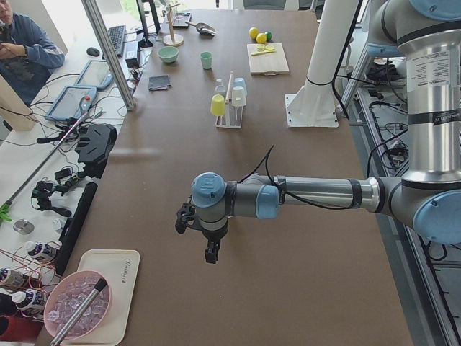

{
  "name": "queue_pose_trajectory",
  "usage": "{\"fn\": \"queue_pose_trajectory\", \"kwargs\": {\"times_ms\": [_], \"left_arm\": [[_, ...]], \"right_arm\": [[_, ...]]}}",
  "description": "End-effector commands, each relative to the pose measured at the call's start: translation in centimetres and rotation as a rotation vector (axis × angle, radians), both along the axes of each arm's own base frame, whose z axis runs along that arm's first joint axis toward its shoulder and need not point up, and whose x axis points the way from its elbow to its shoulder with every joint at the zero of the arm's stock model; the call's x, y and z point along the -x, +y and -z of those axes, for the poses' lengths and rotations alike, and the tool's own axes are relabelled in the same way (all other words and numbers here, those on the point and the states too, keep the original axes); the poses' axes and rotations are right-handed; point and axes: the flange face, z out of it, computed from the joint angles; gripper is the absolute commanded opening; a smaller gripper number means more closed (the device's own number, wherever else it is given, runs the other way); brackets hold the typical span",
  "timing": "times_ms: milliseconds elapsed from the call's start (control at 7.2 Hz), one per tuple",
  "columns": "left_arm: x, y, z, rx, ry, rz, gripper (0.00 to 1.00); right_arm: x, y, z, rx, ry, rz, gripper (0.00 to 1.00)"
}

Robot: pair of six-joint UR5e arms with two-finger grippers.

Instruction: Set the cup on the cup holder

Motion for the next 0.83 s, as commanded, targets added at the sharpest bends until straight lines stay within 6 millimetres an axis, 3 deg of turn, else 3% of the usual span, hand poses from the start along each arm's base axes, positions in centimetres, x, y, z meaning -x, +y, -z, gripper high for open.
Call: {"fn": "queue_pose_trajectory", "kwargs": {"times_ms": [0,278,694], "left_arm": [[0.0,0.0,0.0,-0.002,0.001,0.001,0.99],[-0.1,-0.4,0.3,-0.012,0.001,-0.002,0.99],[-0.2,-2.7,2.8,-0.067,0.005,0.0,0.99]], "right_arm": [[0.0,0.0,0.2,-0.006,-0.002,0.0,1.0],[0.0,-0.1,0.8,-0.017,0.004,-0.001,1.0],[0.0,0.0,0.8,-0.012,-0.002,-0.007,1.0]]}}
